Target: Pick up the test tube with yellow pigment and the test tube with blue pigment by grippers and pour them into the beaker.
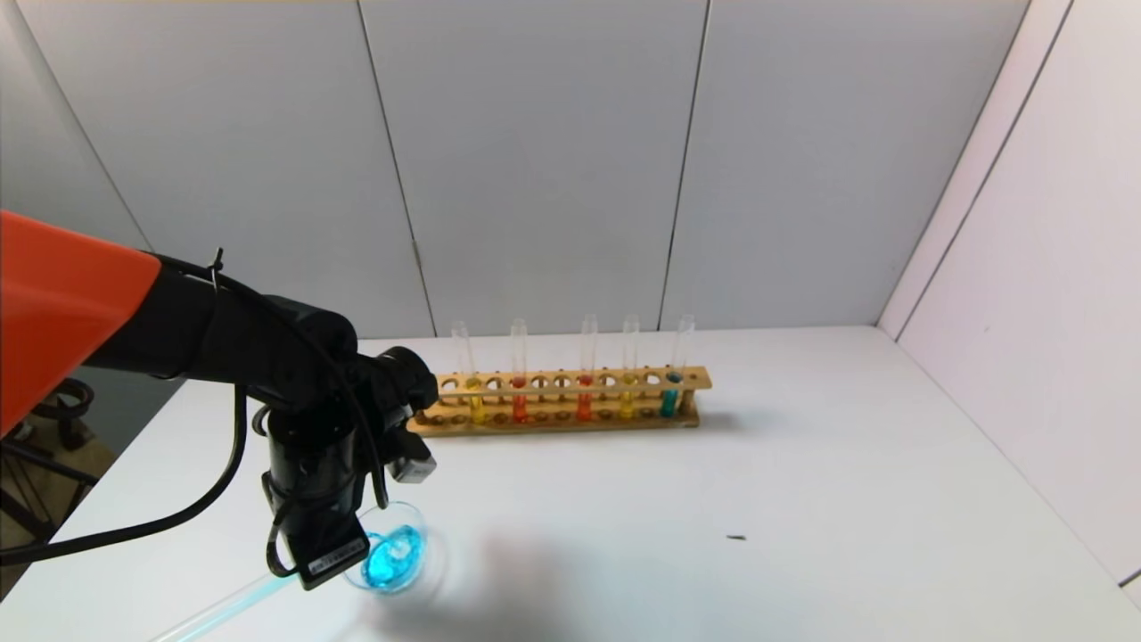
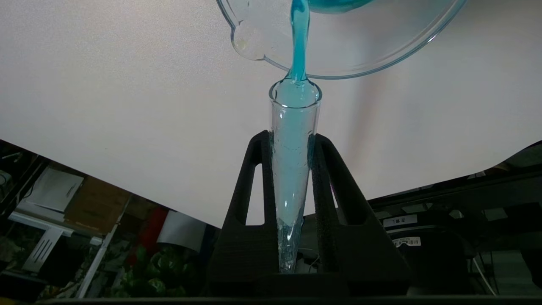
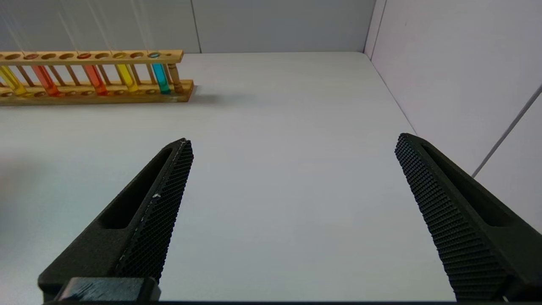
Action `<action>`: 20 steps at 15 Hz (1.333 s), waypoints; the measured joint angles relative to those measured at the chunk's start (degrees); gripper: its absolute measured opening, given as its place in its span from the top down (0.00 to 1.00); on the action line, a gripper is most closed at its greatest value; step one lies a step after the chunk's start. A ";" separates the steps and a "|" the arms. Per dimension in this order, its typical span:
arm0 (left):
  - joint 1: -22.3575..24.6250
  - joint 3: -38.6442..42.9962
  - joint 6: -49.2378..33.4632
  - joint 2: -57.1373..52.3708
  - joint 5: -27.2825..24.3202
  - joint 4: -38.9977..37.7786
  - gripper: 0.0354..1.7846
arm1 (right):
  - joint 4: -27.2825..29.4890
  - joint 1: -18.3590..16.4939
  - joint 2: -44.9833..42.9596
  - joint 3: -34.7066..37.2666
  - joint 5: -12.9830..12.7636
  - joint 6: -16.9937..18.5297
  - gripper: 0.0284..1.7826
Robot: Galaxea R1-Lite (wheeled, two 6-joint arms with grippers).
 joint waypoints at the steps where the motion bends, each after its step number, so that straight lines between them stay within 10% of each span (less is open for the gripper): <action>1: -0.07 -0.51 0.02 0.30 0.02 0.48 0.85 | 0.00 0.00 0.00 0.00 0.00 0.00 0.02; 20: -7.08 -16.01 -1.02 11.01 8.46 14.59 0.85 | 0.00 0.01 0.00 0.00 0.02 0.00 0.02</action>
